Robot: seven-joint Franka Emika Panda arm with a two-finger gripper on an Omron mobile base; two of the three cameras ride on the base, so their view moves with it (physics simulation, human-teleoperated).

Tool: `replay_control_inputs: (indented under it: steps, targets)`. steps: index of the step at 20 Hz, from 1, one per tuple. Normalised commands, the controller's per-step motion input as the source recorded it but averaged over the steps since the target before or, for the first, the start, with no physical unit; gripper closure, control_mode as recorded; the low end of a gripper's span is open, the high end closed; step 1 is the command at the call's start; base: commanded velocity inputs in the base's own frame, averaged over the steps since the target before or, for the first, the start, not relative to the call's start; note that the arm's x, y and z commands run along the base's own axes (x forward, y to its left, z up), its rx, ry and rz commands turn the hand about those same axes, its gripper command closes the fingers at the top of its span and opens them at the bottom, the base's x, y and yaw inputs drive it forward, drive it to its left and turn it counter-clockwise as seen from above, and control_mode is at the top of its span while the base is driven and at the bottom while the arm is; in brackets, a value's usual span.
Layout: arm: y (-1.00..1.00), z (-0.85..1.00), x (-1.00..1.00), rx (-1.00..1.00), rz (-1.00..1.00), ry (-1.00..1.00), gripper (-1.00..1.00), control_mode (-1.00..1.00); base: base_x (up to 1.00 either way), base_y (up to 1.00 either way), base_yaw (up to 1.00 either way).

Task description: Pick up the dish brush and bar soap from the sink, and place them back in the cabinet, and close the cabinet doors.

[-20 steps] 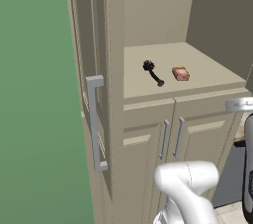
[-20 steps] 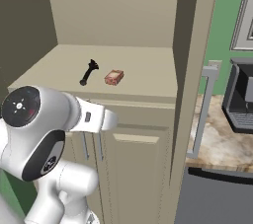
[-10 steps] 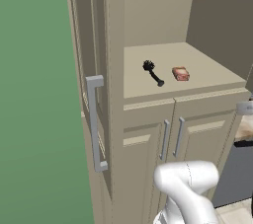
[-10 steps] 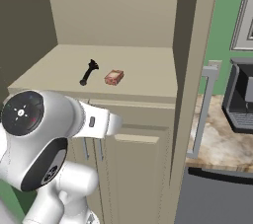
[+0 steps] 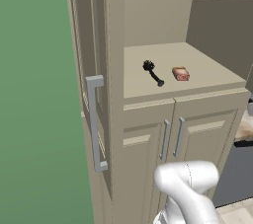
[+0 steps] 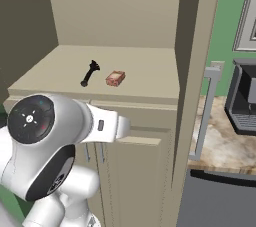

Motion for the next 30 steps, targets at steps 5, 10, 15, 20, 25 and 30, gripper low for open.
replay_control_inputs:
  steps: [5, 10, 15, 20, 25, 30]
  targets:
    - [-0.18, 0.1, -0.13, 0.0, 0.04, 0.0, -1.0, -1.0, 0.0, 0.0, 0.0]
    - [-0.14, 0.07, -0.16, 0.0, 0.04, 0.0, -1.0, -1.0, 0.0, 0.0, 0.0]
    - [-0.17, 0.0, -0.16, 0.0, 0.05, 0.0, -1.0, -1.0, 0.0, 0.0, 0.0]
    - [-0.11, 0.0, -0.05, 0.0, 0.04, -0.02, -1.0, -1.0, 0.0, 0.0, 0.0]
    - [-0.21, 0.0, -0.06, 0.0, 0.04, -0.07, -1.0, -1.0, 0.0, 0.0, 0.0]
    - [-0.16, 0.0, -0.05, 0.0, 0.03, -0.07, -1.0, -1.0, 0.0, 0.0, 0.0]
